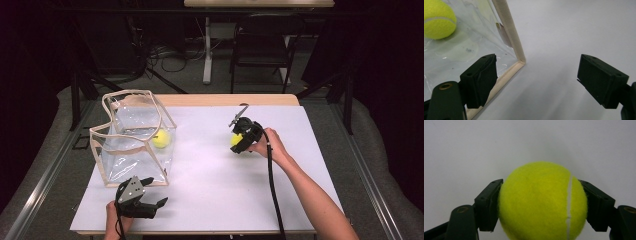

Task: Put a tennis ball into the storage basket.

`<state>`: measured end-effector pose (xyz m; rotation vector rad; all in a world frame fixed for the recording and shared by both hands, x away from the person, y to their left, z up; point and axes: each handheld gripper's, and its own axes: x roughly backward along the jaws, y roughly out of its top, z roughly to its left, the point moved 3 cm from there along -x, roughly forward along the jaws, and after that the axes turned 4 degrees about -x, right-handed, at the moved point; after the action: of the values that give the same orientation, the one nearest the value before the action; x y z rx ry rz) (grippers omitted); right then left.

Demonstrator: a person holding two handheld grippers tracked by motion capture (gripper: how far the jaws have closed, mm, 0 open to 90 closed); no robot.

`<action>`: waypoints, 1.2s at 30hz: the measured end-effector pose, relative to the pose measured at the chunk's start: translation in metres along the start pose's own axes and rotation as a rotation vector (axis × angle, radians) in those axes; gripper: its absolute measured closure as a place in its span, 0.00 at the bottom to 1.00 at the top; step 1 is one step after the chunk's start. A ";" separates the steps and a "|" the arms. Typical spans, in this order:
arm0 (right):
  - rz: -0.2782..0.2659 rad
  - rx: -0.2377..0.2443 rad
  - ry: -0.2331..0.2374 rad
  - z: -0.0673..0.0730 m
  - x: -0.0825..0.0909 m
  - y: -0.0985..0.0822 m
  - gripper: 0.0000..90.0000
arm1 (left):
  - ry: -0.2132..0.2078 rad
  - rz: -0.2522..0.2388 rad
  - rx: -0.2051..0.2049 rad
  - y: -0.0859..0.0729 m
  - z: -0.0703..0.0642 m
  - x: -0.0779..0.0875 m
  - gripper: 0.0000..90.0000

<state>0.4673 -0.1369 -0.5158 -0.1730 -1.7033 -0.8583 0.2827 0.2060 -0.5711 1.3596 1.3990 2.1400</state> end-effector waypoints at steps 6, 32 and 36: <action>-0.023 0.010 0.006 0.003 0.005 0.007 0.29 | 0.000 0.000 0.000 0.000 0.000 0.000 0.18; -0.033 0.087 0.031 0.025 0.005 0.035 0.29 | 0.000 0.001 -0.003 0.000 0.000 0.000 0.18; -0.033 0.104 0.030 0.029 0.004 0.039 0.29 | 0.000 0.000 -0.003 0.000 0.000 0.000 0.18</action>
<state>0.4638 -0.0918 -0.4963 -0.0620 -1.7216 -0.7907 0.2823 0.2060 -0.5711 1.3591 1.3953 2.1414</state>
